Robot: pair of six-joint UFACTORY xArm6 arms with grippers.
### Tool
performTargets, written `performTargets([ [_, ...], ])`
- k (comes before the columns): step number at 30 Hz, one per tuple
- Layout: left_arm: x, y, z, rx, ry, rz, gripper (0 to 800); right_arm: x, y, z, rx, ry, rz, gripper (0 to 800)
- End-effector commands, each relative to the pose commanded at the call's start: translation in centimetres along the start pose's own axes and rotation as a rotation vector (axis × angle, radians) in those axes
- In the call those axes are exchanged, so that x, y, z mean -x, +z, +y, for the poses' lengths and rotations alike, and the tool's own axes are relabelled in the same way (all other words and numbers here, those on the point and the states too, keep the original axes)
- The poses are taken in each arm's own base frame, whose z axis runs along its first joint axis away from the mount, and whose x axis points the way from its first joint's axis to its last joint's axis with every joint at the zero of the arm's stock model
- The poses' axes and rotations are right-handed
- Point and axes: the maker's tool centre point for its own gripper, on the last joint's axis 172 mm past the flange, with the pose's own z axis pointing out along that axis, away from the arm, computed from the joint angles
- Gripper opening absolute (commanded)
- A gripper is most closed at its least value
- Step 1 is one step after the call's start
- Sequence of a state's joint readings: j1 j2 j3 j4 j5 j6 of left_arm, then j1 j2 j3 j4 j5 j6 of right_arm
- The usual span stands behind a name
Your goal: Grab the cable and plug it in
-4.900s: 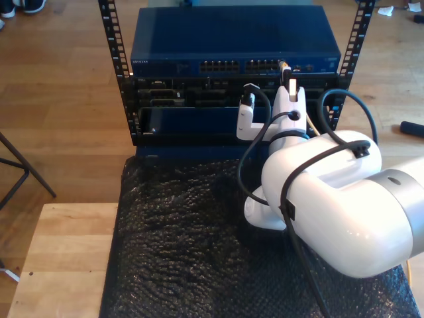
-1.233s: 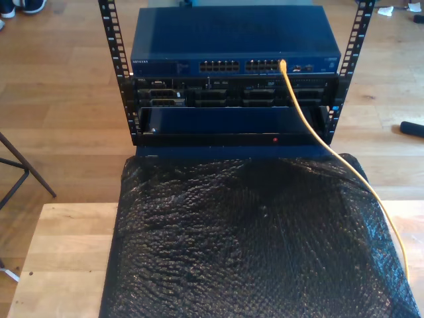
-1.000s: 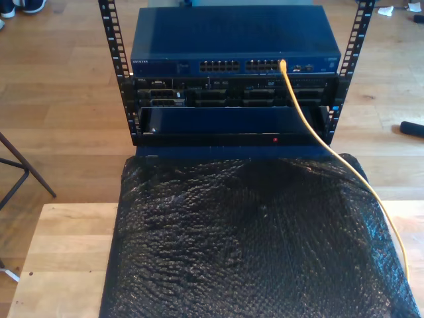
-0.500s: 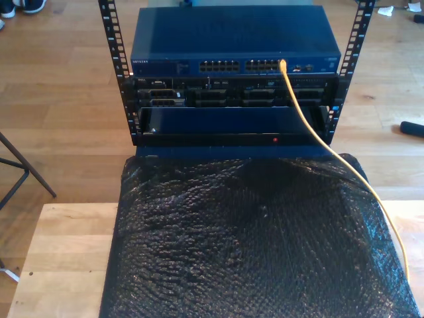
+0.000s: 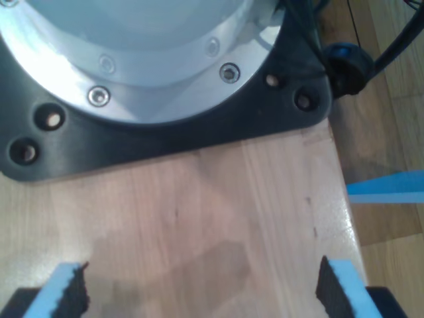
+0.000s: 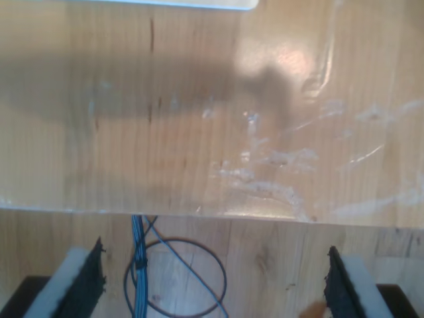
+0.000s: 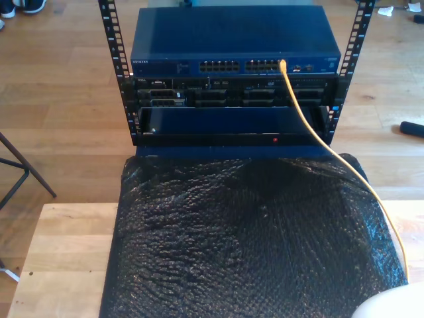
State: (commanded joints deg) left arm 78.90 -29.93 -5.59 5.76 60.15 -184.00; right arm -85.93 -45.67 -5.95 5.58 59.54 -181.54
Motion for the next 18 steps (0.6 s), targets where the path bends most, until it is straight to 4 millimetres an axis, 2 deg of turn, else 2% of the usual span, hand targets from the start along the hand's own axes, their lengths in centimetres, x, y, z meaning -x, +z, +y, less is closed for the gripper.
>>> performTargets([
  [3,0.0,0.0,0.0,0.000,0.000,0.000,800,-0.9,1.1,-0.2,-0.002,0.002,0.024,798],
  [8,0.0,0.0,0.0,0.000,0.000,0.000,800,-1.2,2.0,-0.4,-0.006,0.005,0.036,798],
  [11,0.0,0.0,0.0,0.000,0.000,0.000,800,-1.7,3.5,-0.7,-0.010,0.010,0.038,799],
  [15,0.0,0.0,0.0,0.000,0.000,0.000,800,-1.3,5.0,-1.0,-0.014,0.016,-0.013,798],
  [18,0.0,0.0,0.0,0.000,0.000,0.000,800,-0.5,5.1,-1.1,-0.014,0.022,-0.052,799],
])
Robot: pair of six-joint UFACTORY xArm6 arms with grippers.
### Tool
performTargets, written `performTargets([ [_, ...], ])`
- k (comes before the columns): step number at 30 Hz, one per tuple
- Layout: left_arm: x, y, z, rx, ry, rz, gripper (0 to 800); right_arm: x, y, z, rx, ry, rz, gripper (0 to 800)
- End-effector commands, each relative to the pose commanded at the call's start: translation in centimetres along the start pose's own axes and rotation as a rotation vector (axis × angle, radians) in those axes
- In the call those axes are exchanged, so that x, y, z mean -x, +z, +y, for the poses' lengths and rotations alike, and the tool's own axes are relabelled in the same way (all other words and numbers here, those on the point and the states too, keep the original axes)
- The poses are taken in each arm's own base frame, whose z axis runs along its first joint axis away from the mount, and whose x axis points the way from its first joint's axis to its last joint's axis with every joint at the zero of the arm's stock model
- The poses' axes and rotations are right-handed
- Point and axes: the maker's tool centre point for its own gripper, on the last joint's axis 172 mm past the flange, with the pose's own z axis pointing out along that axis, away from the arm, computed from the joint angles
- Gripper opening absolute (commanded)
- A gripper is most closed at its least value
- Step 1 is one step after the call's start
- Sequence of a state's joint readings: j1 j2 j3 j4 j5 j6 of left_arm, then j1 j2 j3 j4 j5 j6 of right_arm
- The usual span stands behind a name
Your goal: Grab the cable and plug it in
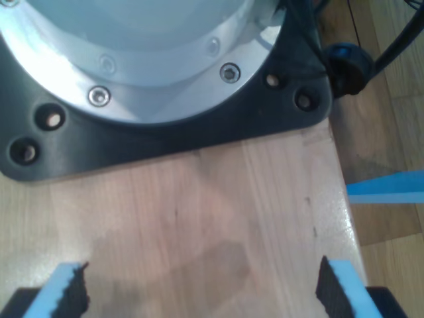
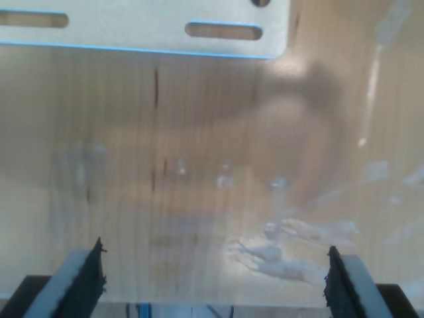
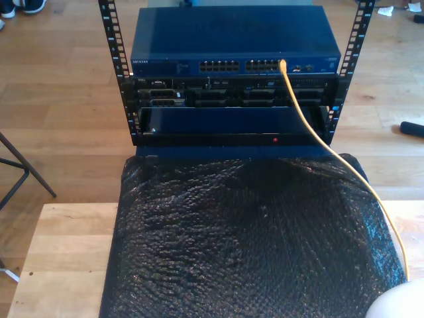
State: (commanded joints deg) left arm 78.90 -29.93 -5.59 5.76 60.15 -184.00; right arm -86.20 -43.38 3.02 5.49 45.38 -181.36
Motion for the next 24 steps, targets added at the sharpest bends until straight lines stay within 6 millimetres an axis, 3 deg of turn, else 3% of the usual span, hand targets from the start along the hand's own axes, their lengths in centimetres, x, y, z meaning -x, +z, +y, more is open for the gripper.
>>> performTargets([
  [24,0.00,0.00,0.00,0.000,0.000,0.000,800,-0.37,0.46,-0.40,0.003,0.026,0.005,800],
])
